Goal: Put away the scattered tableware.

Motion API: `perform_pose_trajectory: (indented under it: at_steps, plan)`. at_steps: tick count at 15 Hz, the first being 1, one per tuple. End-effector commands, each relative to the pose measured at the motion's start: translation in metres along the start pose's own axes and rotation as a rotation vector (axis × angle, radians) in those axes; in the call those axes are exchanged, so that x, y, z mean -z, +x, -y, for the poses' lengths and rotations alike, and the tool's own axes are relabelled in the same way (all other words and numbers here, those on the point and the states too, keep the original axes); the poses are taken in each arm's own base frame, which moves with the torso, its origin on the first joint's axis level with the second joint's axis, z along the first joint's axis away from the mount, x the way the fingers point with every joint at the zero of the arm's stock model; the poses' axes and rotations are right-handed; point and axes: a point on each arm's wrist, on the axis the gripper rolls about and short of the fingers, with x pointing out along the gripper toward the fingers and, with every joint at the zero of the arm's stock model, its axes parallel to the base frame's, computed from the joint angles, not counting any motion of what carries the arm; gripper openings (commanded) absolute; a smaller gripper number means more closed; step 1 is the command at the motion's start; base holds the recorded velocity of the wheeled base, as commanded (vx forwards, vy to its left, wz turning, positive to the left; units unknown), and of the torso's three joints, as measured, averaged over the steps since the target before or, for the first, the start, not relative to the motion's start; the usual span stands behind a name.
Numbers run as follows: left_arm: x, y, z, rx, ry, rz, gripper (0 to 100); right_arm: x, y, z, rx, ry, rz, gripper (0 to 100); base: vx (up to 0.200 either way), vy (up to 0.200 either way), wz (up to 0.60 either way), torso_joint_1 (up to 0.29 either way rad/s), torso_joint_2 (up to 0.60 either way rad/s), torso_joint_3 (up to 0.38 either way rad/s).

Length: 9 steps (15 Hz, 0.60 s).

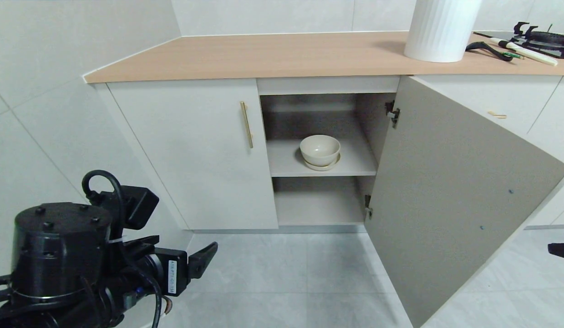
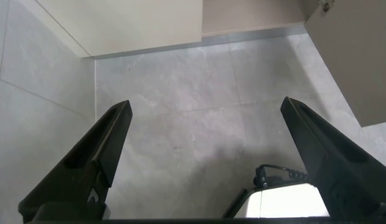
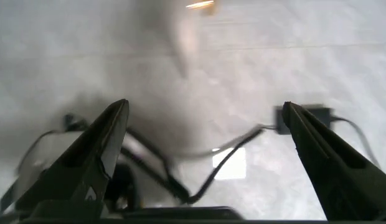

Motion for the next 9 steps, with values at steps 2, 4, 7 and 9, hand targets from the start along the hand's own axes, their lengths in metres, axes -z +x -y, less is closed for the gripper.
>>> perform_pose_trajectory:
  at_steps: [2, 4, 7, 9]
  plan:
    - [0.000, 0.000, 0.000, 0.001, 0.000, -0.001, 100, -0.005, 0.009, 0.020, 0.141, 0.032, -0.030, 100, 0.000, 0.000, 0.00, 0.000, 0.00, 0.000]
    - [0.000, 0.000, 0.000, 0.001, 0.000, -0.001, 100, -0.011, 0.017, 0.026, 0.177, 0.065, -0.013, 100, 0.000, 0.000, 0.00, 0.000, 0.00, 0.000]
    - [0.001, 0.002, 0.001, -0.001, 0.003, -0.007, 100, -0.022, 0.047, 0.032, 0.181, 0.127, 0.019, 100, 0.000, 0.000, 0.00, 0.000, 0.00, 0.000]
    - [0.001, 0.002, 0.001, -0.001, 0.003, -0.007, 100, -0.027, 0.070, 0.033, 0.173, 0.186, 0.064, 100, 0.000, 0.000, 0.00, 0.000, 0.00, 0.000]
